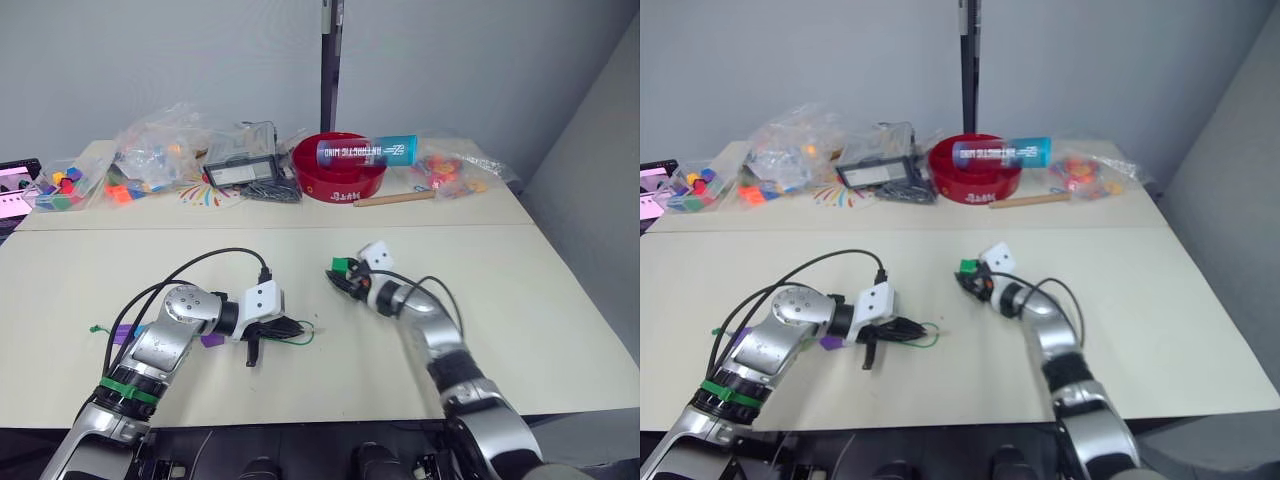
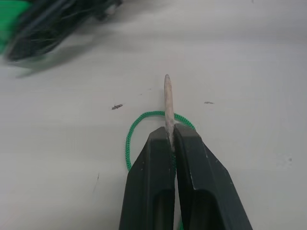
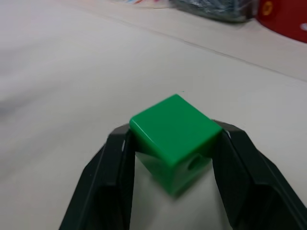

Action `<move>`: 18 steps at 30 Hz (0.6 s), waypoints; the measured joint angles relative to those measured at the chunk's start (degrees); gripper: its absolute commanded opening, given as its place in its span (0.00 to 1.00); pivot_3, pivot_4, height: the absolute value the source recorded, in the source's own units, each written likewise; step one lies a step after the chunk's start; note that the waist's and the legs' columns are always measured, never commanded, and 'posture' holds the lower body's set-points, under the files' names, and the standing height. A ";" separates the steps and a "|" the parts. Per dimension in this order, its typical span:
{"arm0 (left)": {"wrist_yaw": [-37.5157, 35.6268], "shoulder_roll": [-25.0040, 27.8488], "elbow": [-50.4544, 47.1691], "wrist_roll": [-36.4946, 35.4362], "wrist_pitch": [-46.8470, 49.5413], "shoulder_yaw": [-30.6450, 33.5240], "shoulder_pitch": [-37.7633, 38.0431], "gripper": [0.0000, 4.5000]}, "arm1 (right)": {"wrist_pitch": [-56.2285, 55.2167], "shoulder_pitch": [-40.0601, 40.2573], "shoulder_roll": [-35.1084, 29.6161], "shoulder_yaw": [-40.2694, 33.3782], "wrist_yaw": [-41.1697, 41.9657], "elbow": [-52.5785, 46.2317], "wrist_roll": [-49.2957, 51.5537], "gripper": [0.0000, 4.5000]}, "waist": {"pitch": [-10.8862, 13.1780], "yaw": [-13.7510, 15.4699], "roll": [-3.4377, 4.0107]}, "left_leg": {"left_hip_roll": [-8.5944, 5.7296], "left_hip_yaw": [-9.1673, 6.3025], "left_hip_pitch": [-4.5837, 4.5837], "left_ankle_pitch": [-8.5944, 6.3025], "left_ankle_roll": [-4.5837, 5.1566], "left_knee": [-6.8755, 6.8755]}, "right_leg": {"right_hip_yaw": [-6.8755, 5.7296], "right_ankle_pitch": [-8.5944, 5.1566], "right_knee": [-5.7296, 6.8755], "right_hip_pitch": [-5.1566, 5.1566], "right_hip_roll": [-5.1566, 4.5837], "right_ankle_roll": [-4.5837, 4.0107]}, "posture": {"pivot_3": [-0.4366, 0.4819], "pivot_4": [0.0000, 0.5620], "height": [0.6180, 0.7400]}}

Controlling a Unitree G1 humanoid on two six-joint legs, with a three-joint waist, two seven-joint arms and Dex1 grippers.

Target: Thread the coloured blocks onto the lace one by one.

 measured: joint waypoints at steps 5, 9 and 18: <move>0.00 -0.03 0.11 0.02 -0.08 0.03 -0.07 0.00 | 11.46 10.99 -8.95 1.06 9.19 -19.99 5.89 0.39 | 0.02 -0.25 0.03 | 0.06 0.04 0.04 -0.01 0.03 0.00 | 0.02 -0.02 -0.08 0.01 0.08 0.01 | 0.48 0.27 0.92; -0.02 -0.17 0.16 0.02 -0.13 0.00 -0.14 0.00 | 15.75 16.03 -10.00 3.25 9.46 -28.04 6.76 0.39 | 0.02 -0.59 0.02 | 0.07 0.06 0.11 0.02 -0.02 0.00 | 0.05 -0.03 -0.07 0.06 0.11 0.00 | 0.48 0.27 0.92; -0.21 -0.18 0.23 0.03 -0.13 0.00 -0.36 0.00 | 16.90 21.14 -7.23 5.43 -0.51 -32.37 2.87 0.50 | -0.03 -0.28 -0.04 | 0.08 0.07 0.19 0.05 -0.08 0.02 | 0.05 -0.03 -0.07 0.16 0.11 0.00 | 0.48 0.27 0.92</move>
